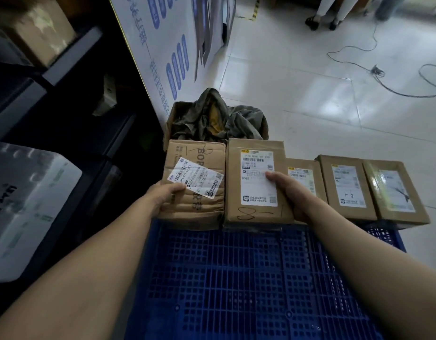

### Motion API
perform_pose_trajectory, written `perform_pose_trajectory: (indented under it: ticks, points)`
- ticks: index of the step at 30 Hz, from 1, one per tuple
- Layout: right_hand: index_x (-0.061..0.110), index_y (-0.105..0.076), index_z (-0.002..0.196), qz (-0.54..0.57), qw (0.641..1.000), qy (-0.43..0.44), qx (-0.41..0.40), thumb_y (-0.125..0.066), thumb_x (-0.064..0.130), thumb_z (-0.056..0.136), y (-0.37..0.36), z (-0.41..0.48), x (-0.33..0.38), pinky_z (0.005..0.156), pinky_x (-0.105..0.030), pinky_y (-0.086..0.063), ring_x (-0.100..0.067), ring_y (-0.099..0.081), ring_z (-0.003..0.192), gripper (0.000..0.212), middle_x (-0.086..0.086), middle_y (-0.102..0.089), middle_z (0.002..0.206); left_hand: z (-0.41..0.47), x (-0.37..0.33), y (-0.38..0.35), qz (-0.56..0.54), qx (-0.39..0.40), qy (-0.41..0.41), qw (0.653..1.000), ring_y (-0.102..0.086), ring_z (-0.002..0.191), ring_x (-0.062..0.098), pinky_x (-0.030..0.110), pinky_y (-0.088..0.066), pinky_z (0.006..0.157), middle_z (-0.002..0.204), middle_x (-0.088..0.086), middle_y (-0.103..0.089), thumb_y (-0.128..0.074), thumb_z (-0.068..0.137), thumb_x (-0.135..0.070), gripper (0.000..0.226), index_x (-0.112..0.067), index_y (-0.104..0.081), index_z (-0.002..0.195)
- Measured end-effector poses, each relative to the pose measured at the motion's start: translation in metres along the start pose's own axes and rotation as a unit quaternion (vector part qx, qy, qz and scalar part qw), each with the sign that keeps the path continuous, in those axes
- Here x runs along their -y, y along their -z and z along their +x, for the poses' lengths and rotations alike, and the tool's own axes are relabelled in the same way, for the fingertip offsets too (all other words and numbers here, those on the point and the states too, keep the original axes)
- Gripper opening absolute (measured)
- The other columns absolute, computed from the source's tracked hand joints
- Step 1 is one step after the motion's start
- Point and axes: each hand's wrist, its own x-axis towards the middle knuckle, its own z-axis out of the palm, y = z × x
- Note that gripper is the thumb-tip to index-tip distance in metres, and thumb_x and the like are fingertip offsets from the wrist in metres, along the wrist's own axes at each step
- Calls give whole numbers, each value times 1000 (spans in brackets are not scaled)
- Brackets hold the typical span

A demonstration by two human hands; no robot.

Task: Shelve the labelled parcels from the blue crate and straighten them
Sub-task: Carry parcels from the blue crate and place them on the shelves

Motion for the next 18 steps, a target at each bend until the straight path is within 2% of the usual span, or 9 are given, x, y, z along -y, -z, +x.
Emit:
perform_pose_trajectory:
  ticks: [2, 5, 7, 12, 15, 18]
  points:
    - [12, -37, 138, -10, 1000, 9, 1, -66, 31, 87, -3, -3, 2, 62, -36, -60, -33, -67, 92, 62, -20, -64, 121, -4, 1, 4, -28, 6, 3, 1000, -63, 104, 29, 42, -52, 89, 118, 13, -65, -74, 79, -19, 51, -12, -55, 126]
    - [14, -35, 139, -13, 1000, 18, -1, -67, 29, 86, -5, -9, 1, 59, -35, -60, -31, -69, 87, 63, -20, -65, 119, -11, 0, 11, -56, 18, -4, 998, -64, 86, 25, 34, -52, 66, 112, 13, -64, -74, 79, -19, 54, -13, -45, 124]
    - [14, -36, 138, -5, 1000, 18, -3, -67, 29, 86, -5, -9, -1, 54, -33, -58, -29, -69, 82, 63, -20, -65, 117, -12, -1, 16, -77, 31, -6, 997, -64, 80, 21, 30, -50, 58, 107, 11, -64, -73, 79, -19, 54, -16, -41, 122]
    - [11, -39, 138, -12, 1000, 11, 2, -66, 33, 85, 0, -1, -4, 51, -31, -57, -28, -69, 76, 63, -22, -64, 120, -8, 20, 16, -86, 41, -1, 995, -62, 83, 22, 32, -49, 61, 104, 9, -60, -70, 81, -21, 58, -19, -33, 126]
    - [9, -40, 137, -21, 1000, 16, 7, -66, 33, 85, 3, 3, -7, 51, -30, -56, -27, -70, 74, 62, -21, -65, 119, -6, 37, 14, -87, 64, 35, 994, -66, 83, 29, 33, -54, 61, 110, 20, -65, -70, 80, -27, 55, -9, -44, 126]
    - [9, -42, 135, -16, 999, 25, 13, -65, 31, 86, 5, 7, -9, 51, -29, -56, -25, -72, 70, 59, -18, -68, 112, -4, 38, 17, -93, 128, 60, 986, -71, 65, 25, 29, -57, 54, 83, 14, -75, -65, 80, -31, 29, -11, -68, 102]
